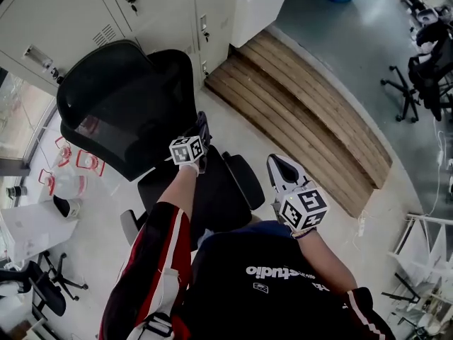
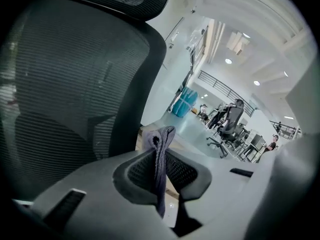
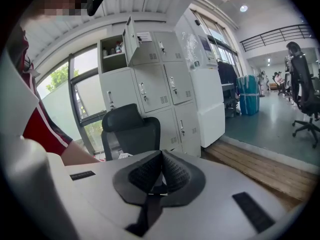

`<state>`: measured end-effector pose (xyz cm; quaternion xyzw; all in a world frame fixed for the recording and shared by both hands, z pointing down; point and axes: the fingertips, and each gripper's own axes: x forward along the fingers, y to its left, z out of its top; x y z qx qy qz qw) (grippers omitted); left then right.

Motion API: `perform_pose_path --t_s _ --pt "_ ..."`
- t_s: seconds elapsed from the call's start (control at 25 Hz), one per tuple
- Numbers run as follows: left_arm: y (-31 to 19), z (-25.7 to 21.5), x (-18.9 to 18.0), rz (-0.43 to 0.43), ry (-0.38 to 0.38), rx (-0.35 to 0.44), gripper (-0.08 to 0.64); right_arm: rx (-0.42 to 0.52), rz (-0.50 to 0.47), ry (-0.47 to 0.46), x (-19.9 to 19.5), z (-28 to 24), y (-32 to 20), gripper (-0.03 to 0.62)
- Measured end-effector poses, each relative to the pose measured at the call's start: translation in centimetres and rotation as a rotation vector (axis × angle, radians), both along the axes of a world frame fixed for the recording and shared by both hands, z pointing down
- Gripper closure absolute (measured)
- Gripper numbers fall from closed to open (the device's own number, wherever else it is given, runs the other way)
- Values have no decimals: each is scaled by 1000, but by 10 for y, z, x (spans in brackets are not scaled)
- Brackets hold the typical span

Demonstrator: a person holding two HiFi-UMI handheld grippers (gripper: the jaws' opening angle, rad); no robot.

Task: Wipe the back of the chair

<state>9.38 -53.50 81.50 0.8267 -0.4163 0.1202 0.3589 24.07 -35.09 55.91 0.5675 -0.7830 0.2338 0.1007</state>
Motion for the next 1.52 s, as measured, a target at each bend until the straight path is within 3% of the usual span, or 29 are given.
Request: perform_pose_path --t_s 0.28,0.48,0.96,1.52 --pt "-1 40 -17 -48 -25 -22 503 -29 11 42 17 17 8 577" --pt "7 45 -52 -121 -32 -29 503 -29 -40 44 -2 20 5 577" --pt "41 44 -206 -340 -54 -51 503 -13 -179 35 -100 9 6 577" --pt "93 40 -372 -521 -94 -45 503 -14 -313 20 -211 11 18 577"
